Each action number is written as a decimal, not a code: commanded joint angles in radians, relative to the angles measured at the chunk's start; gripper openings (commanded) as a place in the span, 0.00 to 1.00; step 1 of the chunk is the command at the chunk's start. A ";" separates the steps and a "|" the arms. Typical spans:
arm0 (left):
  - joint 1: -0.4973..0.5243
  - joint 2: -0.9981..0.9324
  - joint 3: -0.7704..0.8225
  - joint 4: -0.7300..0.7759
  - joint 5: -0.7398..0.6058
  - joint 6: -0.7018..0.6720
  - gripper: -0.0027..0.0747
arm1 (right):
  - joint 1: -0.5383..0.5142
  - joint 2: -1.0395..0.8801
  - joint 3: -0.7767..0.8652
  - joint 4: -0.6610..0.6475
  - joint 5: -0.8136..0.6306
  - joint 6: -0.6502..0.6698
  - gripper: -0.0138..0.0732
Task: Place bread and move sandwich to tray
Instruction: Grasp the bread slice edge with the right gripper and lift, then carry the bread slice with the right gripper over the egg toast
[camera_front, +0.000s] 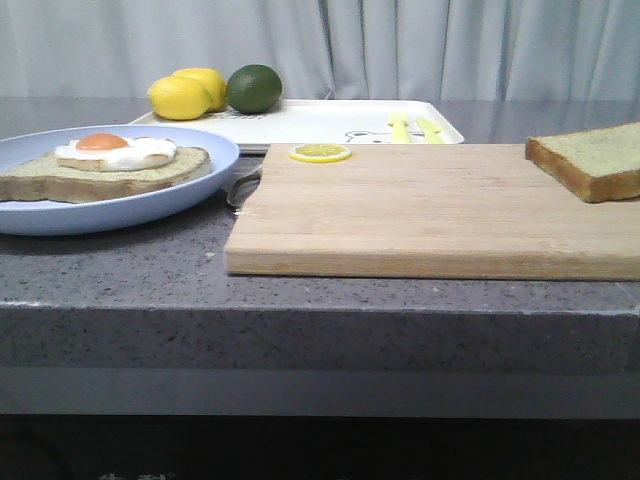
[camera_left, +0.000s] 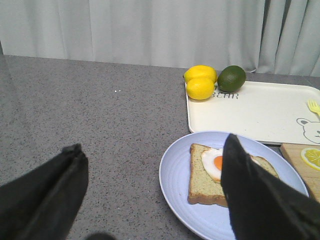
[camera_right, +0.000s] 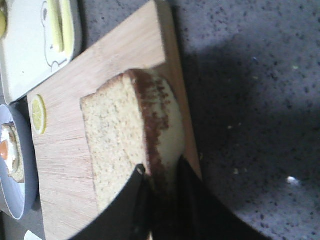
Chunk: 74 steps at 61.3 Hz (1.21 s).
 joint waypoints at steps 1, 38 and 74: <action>0.002 0.014 -0.026 -0.001 -0.083 -0.006 0.74 | 0.002 -0.074 -0.020 0.075 0.151 -0.013 0.18; 0.002 0.014 -0.026 -0.001 -0.085 -0.006 0.74 | 0.278 -0.271 -0.020 0.441 0.143 -0.013 0.11; 0.002 0.014 -0.026 -0.005 -0.085 -0.006 0.74 | 1.104 -0.188 -0.025 0.915 -0.759 -0.099 0.11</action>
